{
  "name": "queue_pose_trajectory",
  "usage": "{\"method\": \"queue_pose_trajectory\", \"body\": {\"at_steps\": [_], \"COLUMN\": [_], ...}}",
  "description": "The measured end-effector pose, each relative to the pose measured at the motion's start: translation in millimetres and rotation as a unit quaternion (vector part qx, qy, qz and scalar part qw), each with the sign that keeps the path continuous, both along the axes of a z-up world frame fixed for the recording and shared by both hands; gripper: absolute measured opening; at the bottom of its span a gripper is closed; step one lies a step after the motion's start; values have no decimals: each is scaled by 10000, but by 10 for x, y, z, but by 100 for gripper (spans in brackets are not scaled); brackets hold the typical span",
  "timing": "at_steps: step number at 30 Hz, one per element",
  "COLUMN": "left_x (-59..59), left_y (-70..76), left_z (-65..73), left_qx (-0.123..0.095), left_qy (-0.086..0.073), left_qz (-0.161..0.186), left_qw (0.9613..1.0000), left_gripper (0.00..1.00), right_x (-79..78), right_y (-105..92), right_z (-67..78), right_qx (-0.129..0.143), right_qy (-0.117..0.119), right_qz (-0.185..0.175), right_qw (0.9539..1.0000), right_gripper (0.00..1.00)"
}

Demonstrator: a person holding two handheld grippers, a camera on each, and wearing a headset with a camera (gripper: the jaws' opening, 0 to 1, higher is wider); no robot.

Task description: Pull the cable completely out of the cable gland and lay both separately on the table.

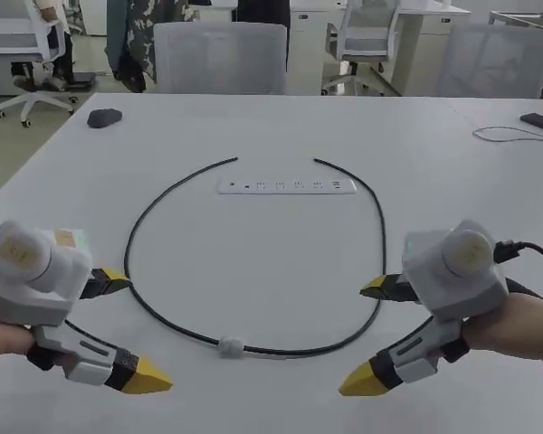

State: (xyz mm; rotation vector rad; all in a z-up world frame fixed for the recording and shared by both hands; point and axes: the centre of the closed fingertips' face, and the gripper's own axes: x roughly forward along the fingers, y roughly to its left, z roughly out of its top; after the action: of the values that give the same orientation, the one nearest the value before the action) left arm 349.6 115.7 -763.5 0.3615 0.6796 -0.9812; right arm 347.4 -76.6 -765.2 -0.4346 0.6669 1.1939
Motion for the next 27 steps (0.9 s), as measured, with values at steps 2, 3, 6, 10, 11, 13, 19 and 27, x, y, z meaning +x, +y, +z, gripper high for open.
{"method": "queue_pose_trajectory", "body": {"at_steps": [2,3,6,10,11,13,19,27], "left_x": [7,15,34,24,26,27,43,118], "left_y": [-21,-36,-77,-122,-126,-136,-172,-236], "left_z": [12,24,52,34,32,19,-18,-23], "left_qx": [-20,-47,-63,-11,-11,-15,-53,-198], "left_qy": [-40,-65,-202,-262,-266,-248,-277,-493], "left_qz": [-15,-13,-50,-166,-174,-177,-208,-114], "left_qw": [10000,10000,9998,9995,9995,9995,9994,9985], "left_gripper": [100,100,100,99,99,98,97,95], "right_x": [2,11,6,11,14,11,38,60], "right_y": [63,108,220,413,445,516,767,1022], "right_z": [35,48,48,20,9,-7,-69,-219], "right_qx": [99,152,228,383,392,415,523,685], "right_qy": [-44,-84,-69,-3,2,10,-26,149], "right_qz": [15,30,72,95,104,136,161,53], "right_qw": [9999,9998,9997,9992,9992,9990,9985,9975], "right_gripper": [85,83,77,70,68,61,45,29]}}
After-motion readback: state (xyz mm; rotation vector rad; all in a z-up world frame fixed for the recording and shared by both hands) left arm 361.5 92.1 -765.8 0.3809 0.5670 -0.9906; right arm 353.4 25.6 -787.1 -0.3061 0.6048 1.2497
